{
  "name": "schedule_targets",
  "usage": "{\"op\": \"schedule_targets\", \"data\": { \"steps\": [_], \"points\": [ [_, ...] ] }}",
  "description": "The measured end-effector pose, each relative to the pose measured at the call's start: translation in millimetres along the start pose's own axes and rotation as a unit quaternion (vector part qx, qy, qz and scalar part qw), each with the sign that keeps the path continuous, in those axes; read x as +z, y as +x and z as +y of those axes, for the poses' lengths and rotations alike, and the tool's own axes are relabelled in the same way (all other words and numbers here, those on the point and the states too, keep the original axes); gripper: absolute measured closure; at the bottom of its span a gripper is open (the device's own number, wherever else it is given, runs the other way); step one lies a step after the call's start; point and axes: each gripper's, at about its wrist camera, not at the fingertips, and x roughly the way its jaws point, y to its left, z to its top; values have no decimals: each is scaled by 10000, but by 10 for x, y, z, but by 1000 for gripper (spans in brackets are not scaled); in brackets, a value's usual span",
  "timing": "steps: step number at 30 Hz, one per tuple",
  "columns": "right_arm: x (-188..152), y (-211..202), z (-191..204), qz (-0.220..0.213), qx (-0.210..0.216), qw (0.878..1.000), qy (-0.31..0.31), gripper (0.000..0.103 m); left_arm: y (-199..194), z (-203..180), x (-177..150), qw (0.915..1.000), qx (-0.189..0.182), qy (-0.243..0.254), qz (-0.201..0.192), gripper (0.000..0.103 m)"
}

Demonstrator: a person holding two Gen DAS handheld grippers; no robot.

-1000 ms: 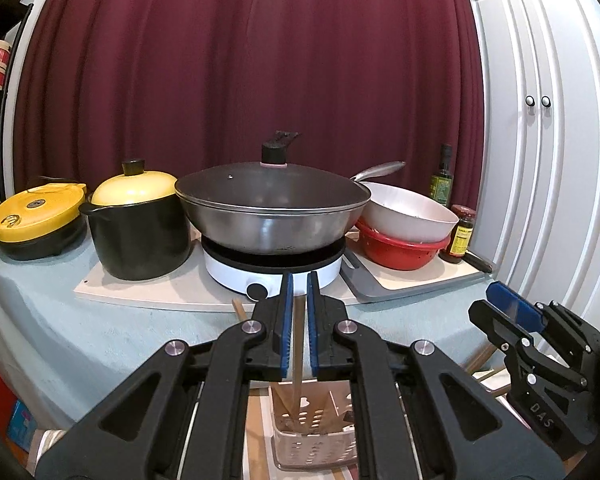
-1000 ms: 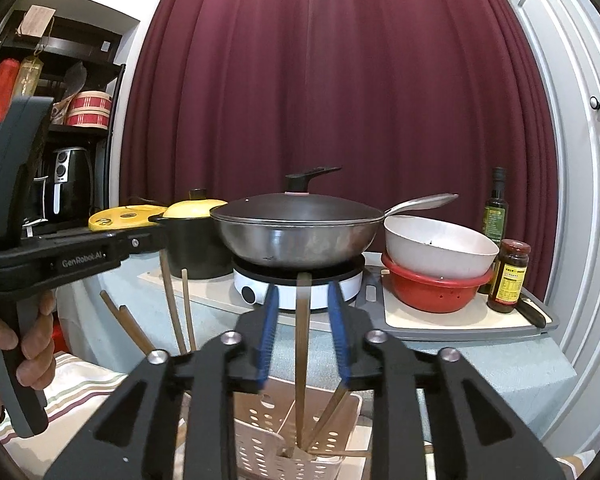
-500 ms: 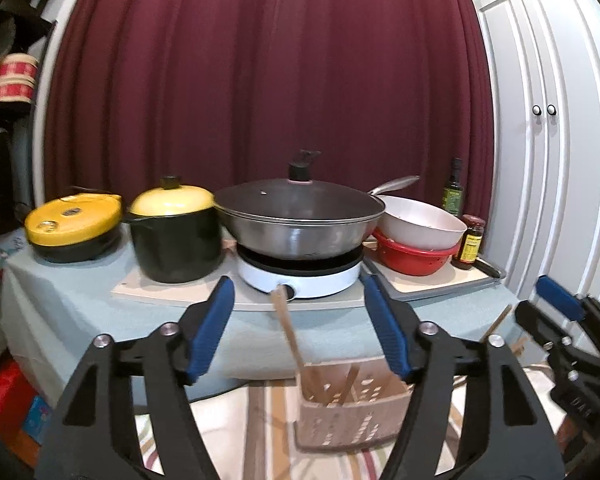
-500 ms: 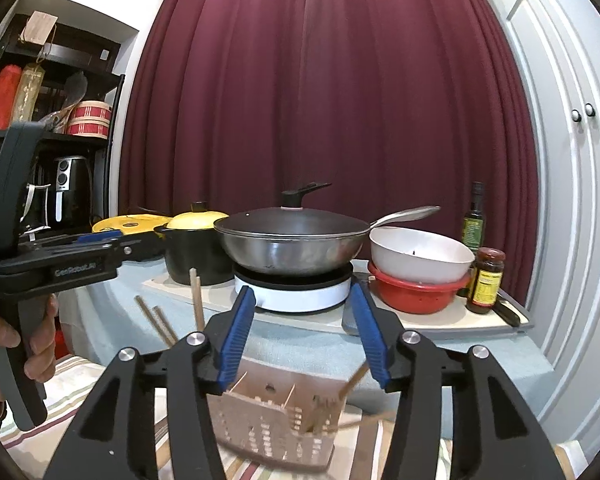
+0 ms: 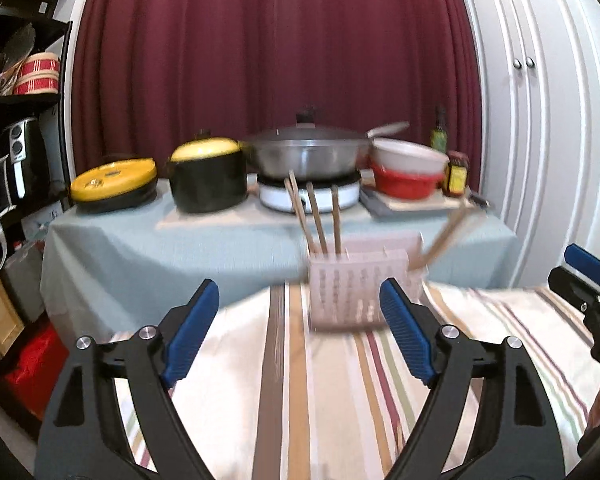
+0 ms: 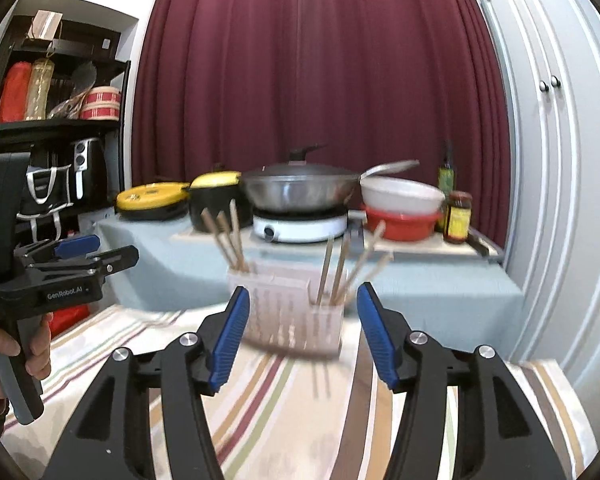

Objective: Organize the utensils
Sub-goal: 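Move both open tools back down toward the last chopsticks on the cloth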

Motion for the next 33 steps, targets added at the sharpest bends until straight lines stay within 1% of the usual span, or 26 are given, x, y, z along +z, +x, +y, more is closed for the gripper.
{"op": "schedule_targets", "data": {
  "steps": [4, 8, 14, 19, 26, 32, 33],
  "points": [
    [-284, -228, 30, 213, 15, 9997, 97, 48, -220, -67, -365, 9995, 3, 75, 303, 22],
    [-643, -450, 76, 425, 28, 9990, 139, 48, -365, -112, -705, 9981, -25, 80, 617, 22],
    [-1096, -722, 139, 668, 117, 9976, 149, 48, -533, -148, -1133, 9953, 39, 40, 972, 22],
    [-1385, -853, 186, 896, 338, 9953, 164, 49, -644, -196, -1413, 9928, 96, 36, 1197, 22],
    [-1759, -945, 285, 1137, 710, 9909, 83, 61, -749, -255, -1670, 9896, 84, 72, 1431, 22],
    [-1972, -976, 288, 1301, 832, 9880, 15, 70, -813, -333, -1791, 9886, 15, 144, 1499, 22],
    [-1998, -978, 282, 1329, 846, 9875, 24, 73, -815, -340, -1800, 9886, 3, 141, 1499, 22]
  ]
}}
